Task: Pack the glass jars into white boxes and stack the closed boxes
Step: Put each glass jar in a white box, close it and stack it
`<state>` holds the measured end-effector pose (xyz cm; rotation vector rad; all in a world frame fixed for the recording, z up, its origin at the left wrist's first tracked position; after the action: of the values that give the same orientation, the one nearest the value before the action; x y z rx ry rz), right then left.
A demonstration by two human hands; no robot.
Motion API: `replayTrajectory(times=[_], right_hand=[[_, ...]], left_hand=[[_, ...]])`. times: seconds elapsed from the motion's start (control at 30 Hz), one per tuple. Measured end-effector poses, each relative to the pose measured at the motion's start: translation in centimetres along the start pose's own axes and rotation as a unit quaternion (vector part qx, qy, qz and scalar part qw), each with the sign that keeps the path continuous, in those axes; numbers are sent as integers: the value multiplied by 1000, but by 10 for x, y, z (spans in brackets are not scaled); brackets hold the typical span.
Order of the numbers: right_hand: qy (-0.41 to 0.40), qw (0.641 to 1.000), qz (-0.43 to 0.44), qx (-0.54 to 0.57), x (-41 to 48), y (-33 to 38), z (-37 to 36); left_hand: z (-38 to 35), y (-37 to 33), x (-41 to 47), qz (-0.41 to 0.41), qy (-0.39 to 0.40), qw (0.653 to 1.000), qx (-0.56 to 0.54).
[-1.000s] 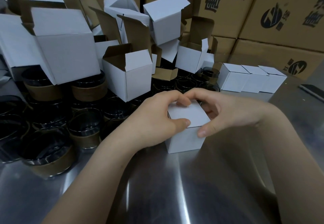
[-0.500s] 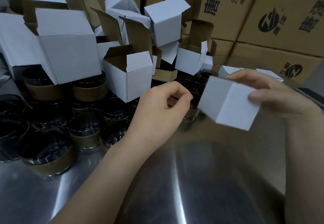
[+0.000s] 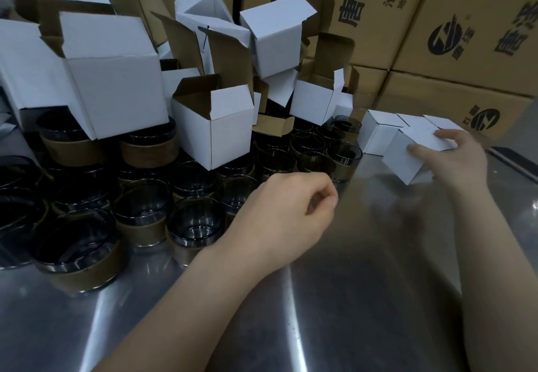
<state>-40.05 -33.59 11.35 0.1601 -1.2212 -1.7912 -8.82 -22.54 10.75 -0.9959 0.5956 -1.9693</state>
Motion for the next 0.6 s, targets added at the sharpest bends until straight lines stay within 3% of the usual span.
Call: replayTrajectory(times=[0.6], right_hand=[[-144,980,-83,-107,15,-36,-6]], left_hand=[[-13,2,-3,11,70,996,57]])
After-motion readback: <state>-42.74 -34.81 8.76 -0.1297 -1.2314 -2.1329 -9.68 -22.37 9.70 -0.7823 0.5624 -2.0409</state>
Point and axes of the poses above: each hand's wrist, its own x-axis towards the middle knuckle, its own z-axis out of the back of the hand, y = z × x, the point moved 4 cm from there along x, towards the middle knuckle, and after that the axes turned 1 degree about -z, right-handed, at the moved point
